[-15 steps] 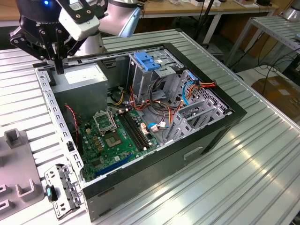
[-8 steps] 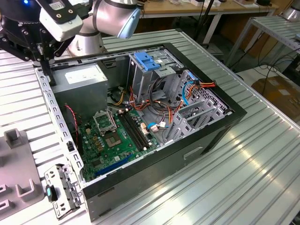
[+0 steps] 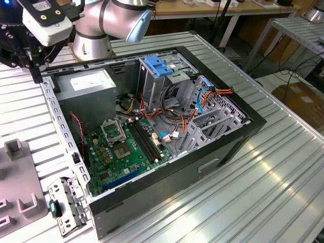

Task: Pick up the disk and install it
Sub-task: 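Reach for the disk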

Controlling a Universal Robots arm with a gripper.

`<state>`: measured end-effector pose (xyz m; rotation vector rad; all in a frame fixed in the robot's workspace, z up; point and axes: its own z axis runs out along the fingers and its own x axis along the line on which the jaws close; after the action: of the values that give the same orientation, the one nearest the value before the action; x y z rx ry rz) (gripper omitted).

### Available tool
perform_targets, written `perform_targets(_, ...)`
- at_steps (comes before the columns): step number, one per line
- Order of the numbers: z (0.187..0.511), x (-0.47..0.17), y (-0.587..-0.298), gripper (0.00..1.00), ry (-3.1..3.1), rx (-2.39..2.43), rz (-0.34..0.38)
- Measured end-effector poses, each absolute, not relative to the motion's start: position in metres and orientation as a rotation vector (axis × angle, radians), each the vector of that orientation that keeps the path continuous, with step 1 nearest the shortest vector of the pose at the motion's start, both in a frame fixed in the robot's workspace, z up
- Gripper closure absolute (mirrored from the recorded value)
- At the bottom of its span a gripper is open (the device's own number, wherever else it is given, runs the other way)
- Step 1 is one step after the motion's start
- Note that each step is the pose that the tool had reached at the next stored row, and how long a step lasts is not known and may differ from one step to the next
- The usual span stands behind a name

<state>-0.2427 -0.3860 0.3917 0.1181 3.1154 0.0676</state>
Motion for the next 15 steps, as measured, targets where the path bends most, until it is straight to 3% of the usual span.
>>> perform_targets(15,0.391,-0.284,-0.383,0.89,3.115,0.118,0.068)
